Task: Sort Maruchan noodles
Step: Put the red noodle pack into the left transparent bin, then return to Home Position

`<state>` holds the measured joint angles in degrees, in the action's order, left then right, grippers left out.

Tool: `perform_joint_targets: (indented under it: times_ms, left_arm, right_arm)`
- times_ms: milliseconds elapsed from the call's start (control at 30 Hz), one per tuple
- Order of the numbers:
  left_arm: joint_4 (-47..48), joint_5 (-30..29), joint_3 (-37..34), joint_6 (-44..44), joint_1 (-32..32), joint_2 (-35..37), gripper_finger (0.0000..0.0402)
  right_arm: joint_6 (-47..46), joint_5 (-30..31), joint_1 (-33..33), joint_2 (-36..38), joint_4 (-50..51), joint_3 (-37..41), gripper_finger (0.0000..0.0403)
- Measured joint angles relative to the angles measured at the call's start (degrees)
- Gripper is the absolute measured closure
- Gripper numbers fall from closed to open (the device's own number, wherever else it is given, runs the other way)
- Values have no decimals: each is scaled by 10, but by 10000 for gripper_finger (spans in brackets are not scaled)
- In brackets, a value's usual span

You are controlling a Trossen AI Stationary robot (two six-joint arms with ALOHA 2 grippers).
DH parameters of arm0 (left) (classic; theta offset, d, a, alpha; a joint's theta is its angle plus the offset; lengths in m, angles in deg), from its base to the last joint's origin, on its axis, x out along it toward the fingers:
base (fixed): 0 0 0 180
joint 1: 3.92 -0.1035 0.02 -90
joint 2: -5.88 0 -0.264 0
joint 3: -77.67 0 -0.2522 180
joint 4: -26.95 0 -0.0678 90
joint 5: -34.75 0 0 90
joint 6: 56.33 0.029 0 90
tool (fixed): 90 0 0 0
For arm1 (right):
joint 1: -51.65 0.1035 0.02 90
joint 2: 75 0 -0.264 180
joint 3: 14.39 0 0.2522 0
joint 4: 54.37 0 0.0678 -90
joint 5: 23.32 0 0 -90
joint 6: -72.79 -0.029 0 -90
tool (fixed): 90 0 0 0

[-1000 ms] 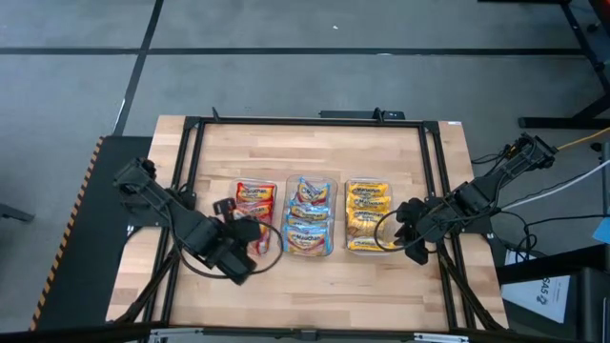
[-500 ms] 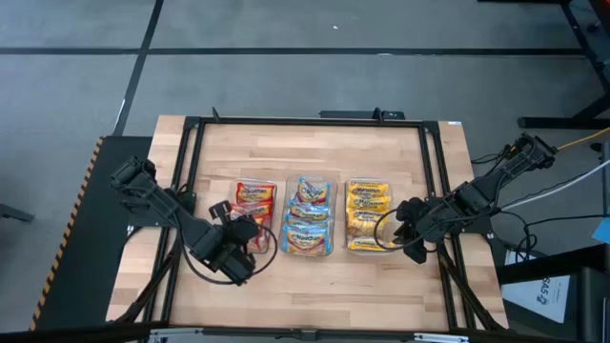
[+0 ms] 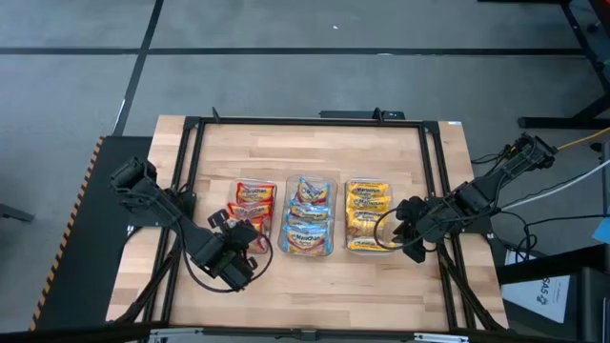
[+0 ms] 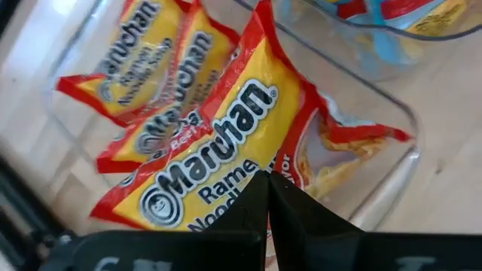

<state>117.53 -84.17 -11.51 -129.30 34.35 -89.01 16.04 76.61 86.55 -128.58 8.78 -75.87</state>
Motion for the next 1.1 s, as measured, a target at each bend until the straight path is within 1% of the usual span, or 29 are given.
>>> perform_joint_targets:
  times_ms: [133, 333, 400, 500, 567, 633, 833, 967, 1100]
  left_arm:
    - [-48, 11, -15, 0, 4, 0, 401]
    - [-139, 61, -69, 0, 10, 0, 401]
    - [-161, 62, -85, 0, 9, 1, 401]
    - [-169, 58, -87, -1, 8, 0, 401]
    - [-169, 59, -80, 2, 5, 0, 401]
    - [-168, 60, -66, 25, 4, 0, 398]
    - [-138, 38, -8, 60, 4, 1, 373]
    - [-100, 36, 28, 61, 4, 2, 364]
    - [-60, 30, 54, 61, 6, 2, 364]
  right_arm:
    - [0, 0, 0, 0, 0, 0, 288]
    - [0, 0, 0, 0, 0, 0, 288]
    - [0, 0, 0, 0, 0, 0, 288]
    - [0, 0, 0, 0, 0, 0, 288]
    - [0, 0, 0, 0, 0, 0, 288]
    - [0, 0, 0, 0, 0, 0, 288]
    - [0, 0, 0, 0, 0, 0, 288]
    - [0, 0, 0, 0, 3, 0, 288]
    - [0, 1, 0, 0, 3, 0, 288]
